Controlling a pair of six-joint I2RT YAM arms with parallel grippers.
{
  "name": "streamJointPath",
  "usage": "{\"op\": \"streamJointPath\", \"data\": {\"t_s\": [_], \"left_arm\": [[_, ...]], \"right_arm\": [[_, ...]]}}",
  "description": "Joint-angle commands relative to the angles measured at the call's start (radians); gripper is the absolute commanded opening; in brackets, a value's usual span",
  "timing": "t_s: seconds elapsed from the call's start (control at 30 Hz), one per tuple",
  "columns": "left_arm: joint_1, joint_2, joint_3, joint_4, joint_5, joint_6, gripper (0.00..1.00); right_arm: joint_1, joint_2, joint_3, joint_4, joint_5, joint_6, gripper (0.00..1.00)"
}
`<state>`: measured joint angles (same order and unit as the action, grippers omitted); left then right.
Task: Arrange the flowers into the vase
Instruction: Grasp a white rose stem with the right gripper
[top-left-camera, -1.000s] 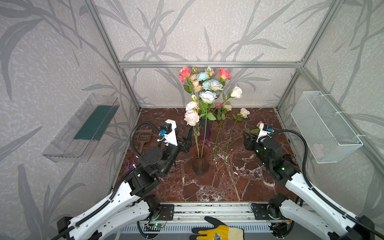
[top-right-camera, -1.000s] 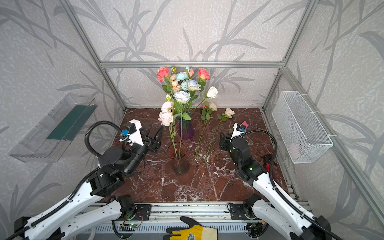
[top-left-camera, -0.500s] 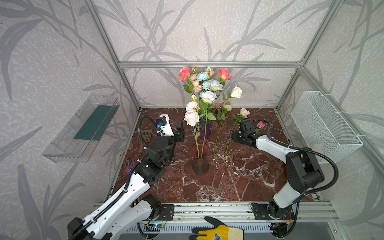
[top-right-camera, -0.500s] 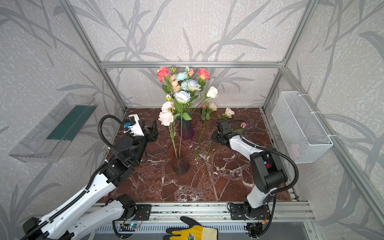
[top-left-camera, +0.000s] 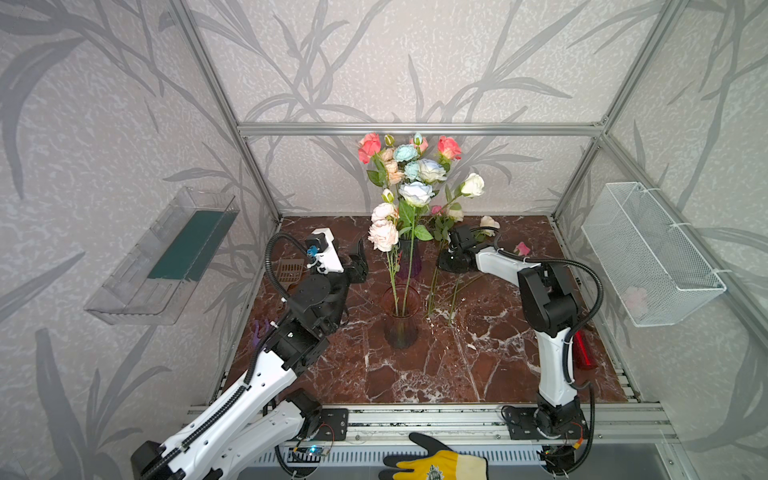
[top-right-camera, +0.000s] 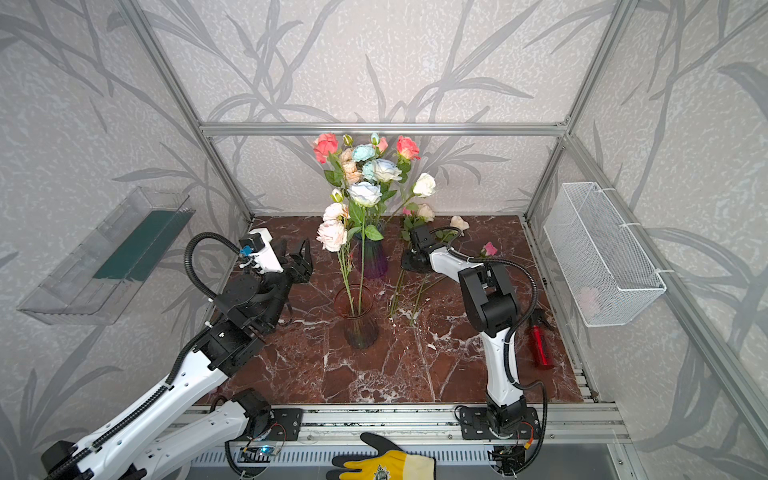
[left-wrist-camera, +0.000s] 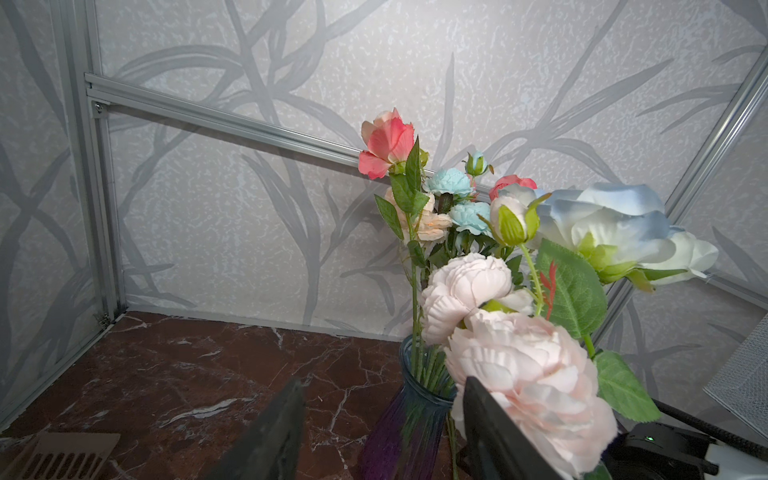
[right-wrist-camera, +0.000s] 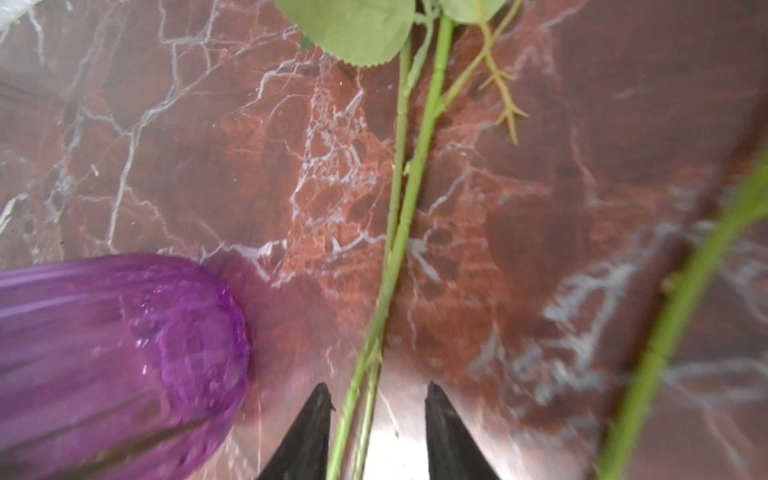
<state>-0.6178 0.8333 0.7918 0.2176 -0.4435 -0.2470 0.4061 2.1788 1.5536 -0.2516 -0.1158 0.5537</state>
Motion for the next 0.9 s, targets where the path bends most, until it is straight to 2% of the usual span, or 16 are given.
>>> {"op": "streamJointPath", "data": {"t_s": [0.0,0.13,0.23,0.4,0.5,0.6,0.87], "left_arm": [[0.003,-0.008,-0.006,0.019,0.002,-0.017,0.62],[0.005,-0.005,-0.005,0.017,0.012,-0.021,0.61],[0.005,-0.005,-0.005,0.017,0.014,-0.023,0.62],[0.005,-0.005,-0.004,0.016,0.018,-0.018,0.61],[0.005,-0.005,-0.004,0.016,0.019,-0.015,0.61],[0.005,-0.005,-0.004,0.016,0.021,-0.015,0.61],[0.007,-0.006,-0.001,0.015,0.031,-0.015,0.61]], "right_arm": [[0.005,0.043,0.072,-0.076,0.035,0.018,0.39],[0.010,0.085,0.130,-0.138,0.109,0.014,0.37],[0.010,0.104,0.157,-0.171,0.145,0.008,0.30],[0.010,0.141,0.214,-0.217,0.154,-0.004,0.27],[0.010,0.156,0.235,-0.236,0.150,-0.004,0.20],[0.007,0.142,0.220,-0.227,0.156,0.004,0.13],[-0.009,0.034,0.098,-0.106,0.105,0.075,0.04]]}}
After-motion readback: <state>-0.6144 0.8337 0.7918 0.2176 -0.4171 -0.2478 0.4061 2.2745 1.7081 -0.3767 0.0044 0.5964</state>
